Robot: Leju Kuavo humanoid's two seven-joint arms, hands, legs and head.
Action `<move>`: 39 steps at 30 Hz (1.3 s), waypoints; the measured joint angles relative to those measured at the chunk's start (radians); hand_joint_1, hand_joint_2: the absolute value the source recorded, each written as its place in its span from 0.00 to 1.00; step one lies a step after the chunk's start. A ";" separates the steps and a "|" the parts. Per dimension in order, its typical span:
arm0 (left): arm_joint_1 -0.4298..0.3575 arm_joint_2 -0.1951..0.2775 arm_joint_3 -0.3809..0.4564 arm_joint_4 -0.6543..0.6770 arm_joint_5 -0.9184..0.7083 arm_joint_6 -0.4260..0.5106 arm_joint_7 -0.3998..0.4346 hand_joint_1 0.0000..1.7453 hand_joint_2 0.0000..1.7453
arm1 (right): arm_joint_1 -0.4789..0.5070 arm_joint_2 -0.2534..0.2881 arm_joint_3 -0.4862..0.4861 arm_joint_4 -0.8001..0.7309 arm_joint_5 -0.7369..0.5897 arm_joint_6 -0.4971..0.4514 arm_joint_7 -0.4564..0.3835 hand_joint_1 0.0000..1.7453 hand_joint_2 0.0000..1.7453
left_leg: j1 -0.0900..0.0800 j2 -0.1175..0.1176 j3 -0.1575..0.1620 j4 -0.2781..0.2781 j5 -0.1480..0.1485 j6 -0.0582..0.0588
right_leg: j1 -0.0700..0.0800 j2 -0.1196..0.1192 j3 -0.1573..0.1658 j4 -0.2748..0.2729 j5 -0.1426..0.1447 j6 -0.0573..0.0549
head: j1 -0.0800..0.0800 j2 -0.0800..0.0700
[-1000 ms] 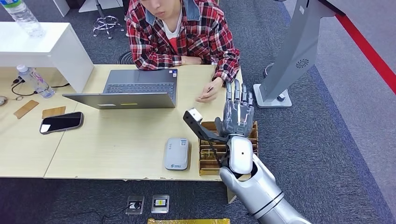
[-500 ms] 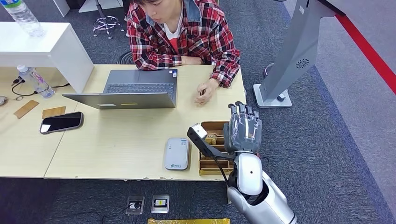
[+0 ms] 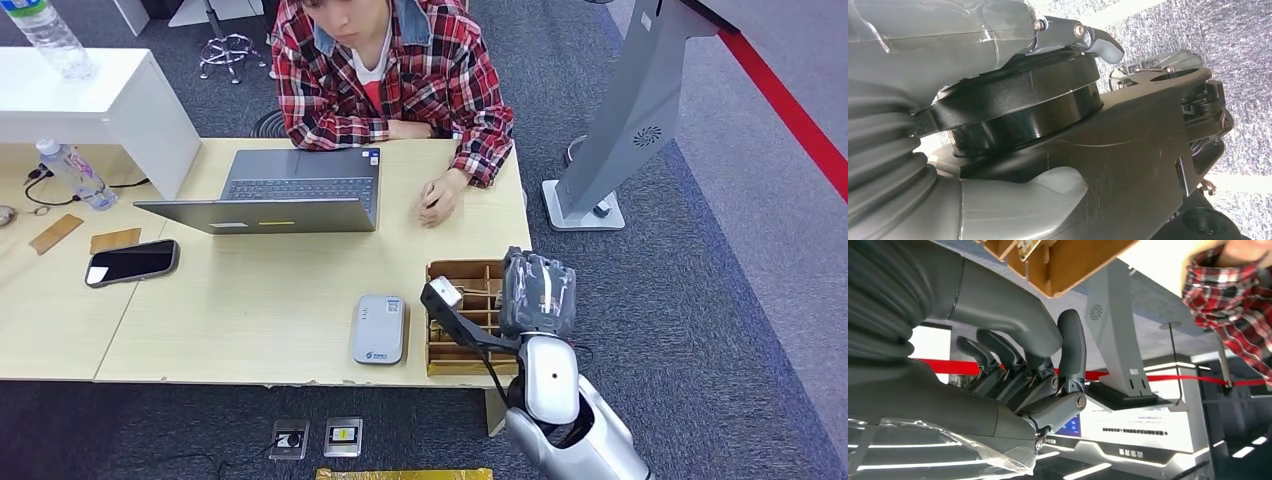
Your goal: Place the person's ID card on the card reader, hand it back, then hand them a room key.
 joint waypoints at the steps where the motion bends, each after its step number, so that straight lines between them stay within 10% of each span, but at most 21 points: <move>1: 0.000 0.000 0.000 0.000 0.000 0.000 0.000 0.00 1.00 | 0.000 -0.003 -0.002 0.002 0.000 0.004 0.000 0.88 1.00 | 0.000 0.000 0.000 0.000 0.000 0.000 | 0.000 0.000 0.000 0.000 0.000 0.000 | 0.000 0.000; 11: 0.000 0.000 0.000 0.000 0.000 0.001 0.000 0.00 1.00 | 0.005 -0.027 -0.027 0.032 -0.001 0.028 0.005 0.50 1.00 | 0.000 0.000 0.000 0.000 0.000 0.000 | 0.000 0.000 0.000 0.000 0.000 0.000 | 0.000 0.000; 39: 0.000 0.000 0.000 0.000 0.000 0.003 0.000 0.00 1.00 | 0.007 -0.032 -0.044 0.128 -0.021 0.048 -0.006 0.52 1.00 | 0.000 0.000 0.000 0.000 0.000 0.000 | 0.000 -0.001 0.000 0.000 0.000 0.000 | 0.000 0.000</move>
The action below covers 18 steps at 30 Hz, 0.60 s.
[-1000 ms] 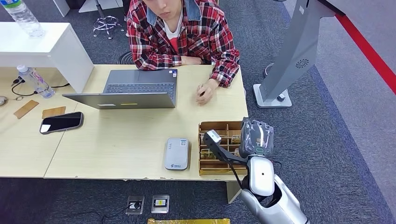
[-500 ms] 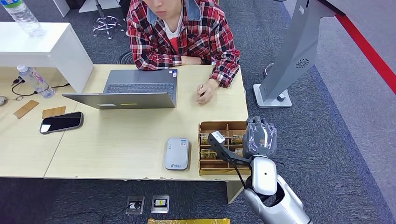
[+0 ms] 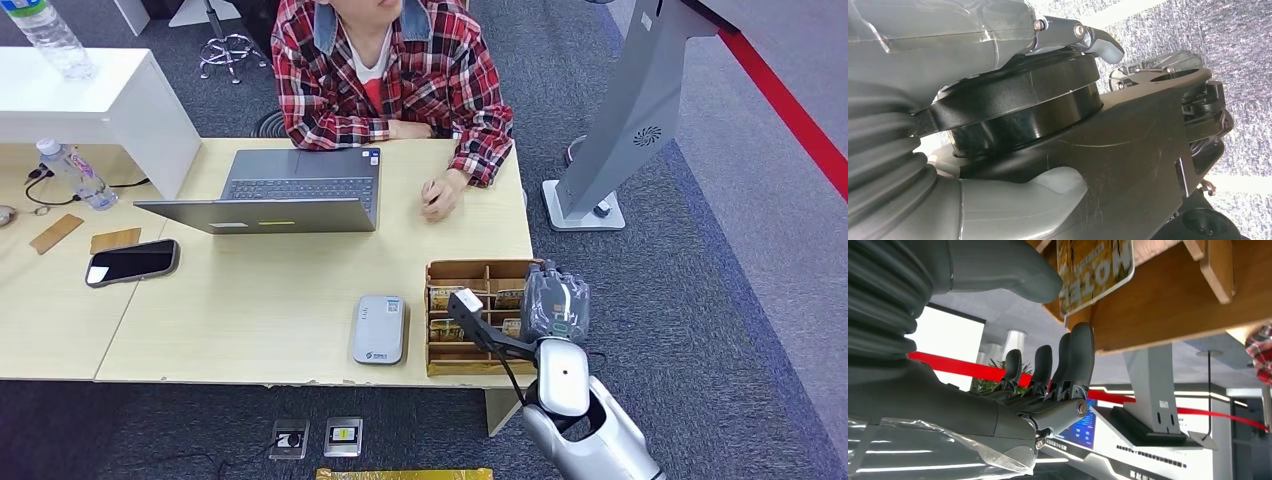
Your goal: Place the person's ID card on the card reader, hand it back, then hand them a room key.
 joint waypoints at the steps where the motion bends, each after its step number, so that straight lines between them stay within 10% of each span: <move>1: 0.000 0.000 0.000 0.000 0.000 0.000 0.000 0.00 1.00 | -0.001 0.001 0.000 0.007 -0.001 -0.001 0.000 0.52 1.00 | 0.000 0.000 0.000 0.000 0.000 0.000 | 0.000 0.000 0.000 0.000 0.000 0.000 | 0.000 0.000; 18: 0.000 0.000 0.000 0.000 0.000 0.000 0.000 0.00 1.00 | -0.019 0.023 0.000 0.060 -0.008 -0.021 -0.012 0.55 1.00 | 0.000 0.000 0.000 0.000 0.000 0.000 | 0.000 0.000 0.000 0.000 0.000 0.000 | 0.000 0.000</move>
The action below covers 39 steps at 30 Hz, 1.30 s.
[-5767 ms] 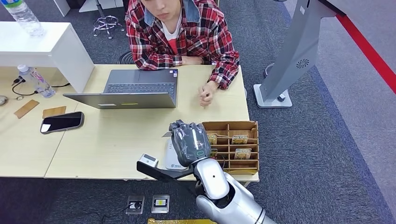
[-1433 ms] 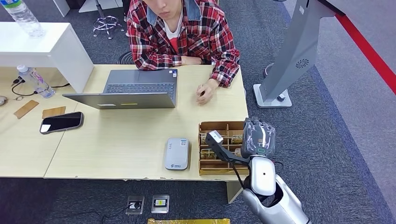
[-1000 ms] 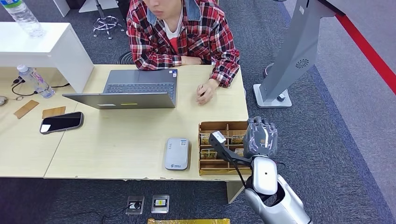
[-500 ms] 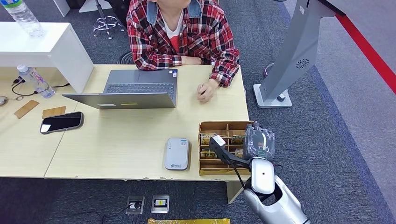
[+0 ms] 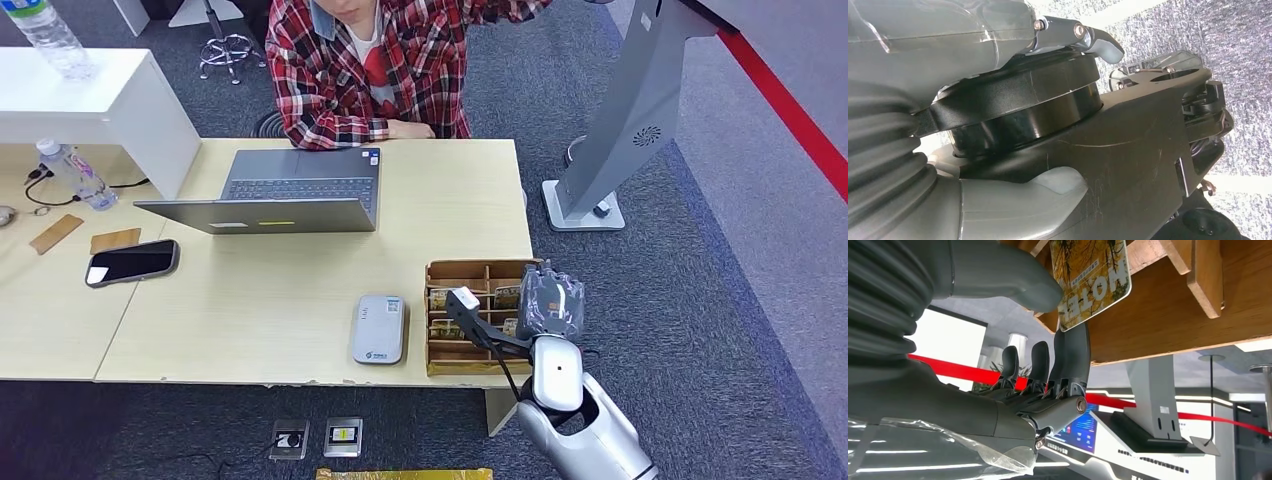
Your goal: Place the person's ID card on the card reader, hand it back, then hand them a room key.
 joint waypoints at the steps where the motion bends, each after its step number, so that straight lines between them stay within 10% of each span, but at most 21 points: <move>1: 0.000 0.000 0.000 0.000 0.000 0.000 0.000 0.00 1.00 | -0.001 0.001 0.000 0.002 0.000 -0.001 0.000 0.55 1.00 | 0.000 0.000 0.000 0.000 0.000 0.000 | 0.000 0.000 0.000 0.000 0.000 0.000 | 0.000 0.000; 24: 0.000 0.000 0.000 0.000 0.000 0.000 0.000 0.00 1.00 | -0.014 0.019 0.002 0.018 -0.001 -0.001 -0.017 0.43 1.00 | 0.000 0.000 0.001 0.000 0.000 0.000 | 0.000 0.000 0.001 0.000 0.000 0.000 | 0.000 0.000; 39: 0.000 0.000 0.000 0.000 0.000 0.000 0.000 0.00 1.00 | -0.014 0.035 0.031 0.018 -0.001 0.003 -0.027 0.71 1.00 | 0.000 0.000 0.000 0.000 0.000 0.000 | 0.000 0.000 0.000 0.000 0.000 0.000 | 0.000 0.000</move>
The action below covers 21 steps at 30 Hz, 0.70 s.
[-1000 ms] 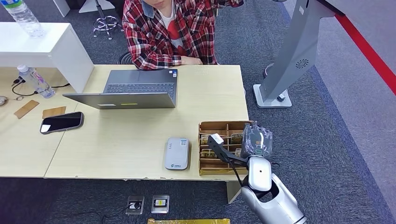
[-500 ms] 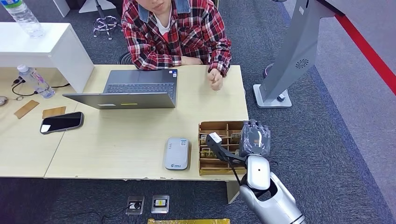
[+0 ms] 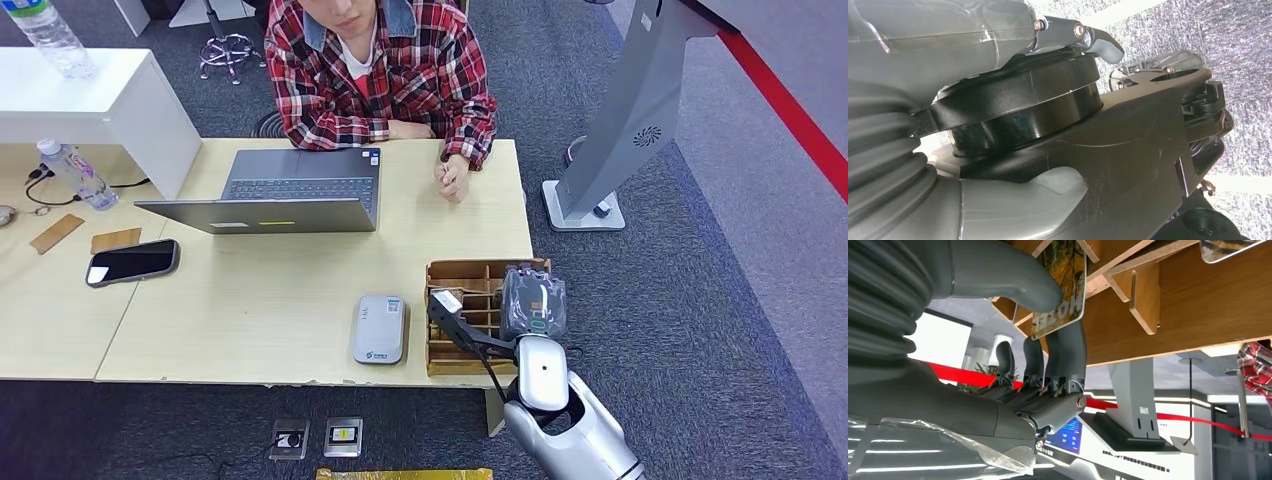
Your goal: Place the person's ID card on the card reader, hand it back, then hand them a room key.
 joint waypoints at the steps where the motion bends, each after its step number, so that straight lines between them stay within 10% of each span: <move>1: 0.000 0.000 0.000 0.000 0.000 0.000 0.000 0.00 1.00 | 0.000 0.000 0.001 0.000 0.000 0.000 0.000 0.76 1.00 | 0.000 0.000 0.000 0.000 0.000 0.000 | 0.000 0.000 0.000 0.000 0.000 0.000 | 0.000 0.000; 9: 0.000 0.000 0.000 0.000 0.000 0.000 0.000 0.00 1.00 | -0.001 0.000 0.012 -0.001 -0.003 0.001 0.004 0.96 1.00 | 0.000 0.000 0.000 0.000 0.000 0.000 | 0.000 0.000 0.000 0.000 0.000 0.000 | 0.000 0.000; 21: 0.000 0.000 0.000 0.000 0.000 0.000 0.000 0.00 1.00 | -0.009 -0.003 0.013 -0.051 0.036 -0.001 0.013 1.00 1.00 | 0.000 0.000 0.000 0.000 0.000 0.000 | 0.000 0.000 0.000 0.000 0.000 0.000 | 0.000 0.000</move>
